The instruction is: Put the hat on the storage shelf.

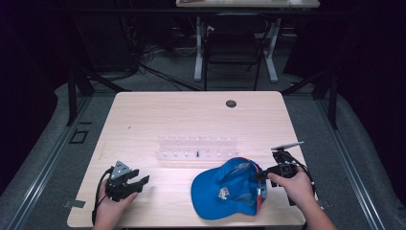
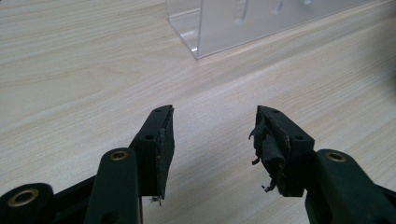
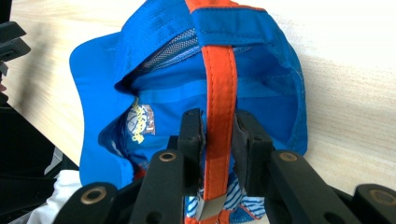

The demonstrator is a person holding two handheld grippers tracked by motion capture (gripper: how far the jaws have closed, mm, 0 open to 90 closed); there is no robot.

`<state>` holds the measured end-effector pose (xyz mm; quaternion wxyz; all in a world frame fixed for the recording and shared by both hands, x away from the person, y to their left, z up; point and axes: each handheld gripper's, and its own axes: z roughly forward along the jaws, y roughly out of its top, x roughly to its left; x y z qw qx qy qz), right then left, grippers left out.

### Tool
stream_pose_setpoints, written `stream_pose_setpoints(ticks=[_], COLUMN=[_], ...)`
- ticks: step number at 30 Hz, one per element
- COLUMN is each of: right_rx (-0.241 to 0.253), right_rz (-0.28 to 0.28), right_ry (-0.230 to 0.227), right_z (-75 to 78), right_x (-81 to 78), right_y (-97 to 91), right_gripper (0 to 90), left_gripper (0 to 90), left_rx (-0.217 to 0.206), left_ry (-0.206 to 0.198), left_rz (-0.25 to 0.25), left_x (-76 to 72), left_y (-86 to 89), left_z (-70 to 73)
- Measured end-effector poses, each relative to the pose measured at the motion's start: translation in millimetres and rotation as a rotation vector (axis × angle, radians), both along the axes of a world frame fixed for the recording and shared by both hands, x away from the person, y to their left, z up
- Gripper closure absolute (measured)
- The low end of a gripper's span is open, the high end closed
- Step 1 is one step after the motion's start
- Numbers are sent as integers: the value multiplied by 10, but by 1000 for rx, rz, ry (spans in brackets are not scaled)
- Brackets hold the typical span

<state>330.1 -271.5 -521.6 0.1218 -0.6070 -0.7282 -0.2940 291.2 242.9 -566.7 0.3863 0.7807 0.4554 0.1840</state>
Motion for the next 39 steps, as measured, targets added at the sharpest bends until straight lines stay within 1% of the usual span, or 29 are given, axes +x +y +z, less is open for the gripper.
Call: stream_pose_setpoints(ticks=[3,4,5,6,7,10,13,15,17,18,19,20,21,22,25,28,29,30,31,32,35,36,38,39], right_rx=[4,3,9,8,8,-1,-8,-20,-20,-25,-8,-23,-16,-29,-39,-40,-33,-31,-33,-27,-31,-34,-30,-31], right_rz=[0,13,-7,7,10,22,19,28,22,30,-1,36,15,40,41,9,25,27,2,13,15,27,25,36], right_ry=[-2,7,3,4,5,11,8,4,0,0,2,6,10,17,18,21,26,32,27,32,33,40,47,51], right_z=[9,23,22,26,26,29,33,68,86,123,132,157,174,198,246,292,310,331,345,367,440,471,529,564], right_x=[-12,-22,-34,-34,-37,-38,-40,-40,-44,-45,-57,-47,-57,-51,-54,-65,-59,-58,-69,-67,-81,-80,-84,-82], right_y=[-10,-27,-15,-22,-22,-18,-10,-2,7,13,35,21,39,31,34,44,28,25,38,32,39,33,34,25], right_gripper=[733,734,741,748,755,775,779,784,785,787,788,789,789,790,790,791,791,791,792,791,792,792,792,793], left_gripper=[479,479,479,478,478,479,479,479,479,479,481,481,481,481,481,481,481,481,481,481,482,483,482,483], left_rx=[2,0,-2,-2,-2,1,0,-2,-9,-10,-10,-9,-11,-11,-11,-12,-12,-10,-10,-10,-10,-11,-10,-10], left_ry=[-1,-1,-1,-1,-1,1,1,1,-3,-3,0,-2,-6,-3,-4,-1,-1,0,1,1,0,1,1,1], left_rz=[-1,0,2,2,2,1,1,1,3,3,0,-1,1,1,1,1,1,0,0,0,1,1,1,1], left_x=[-1,0,-1,0,0,0,0,0,-5,-6,-8,-8,-9,-10,-8,-9,-10,-10,-11,-11,-12,-12,-12,-11], left_y=[-3,-6,-7,-7,-7,-9,-11,-13,-19,-18,-16,-16,-19,-18,-21,-22,-23,-22,-22,-23,-22,-22,-24,-24], left_z=[2,2,3,3,3,0,-1,-1,1,2,6,7,4,5,0,-2,-3,-3,-3,-3,-3,-3,-4,-4])
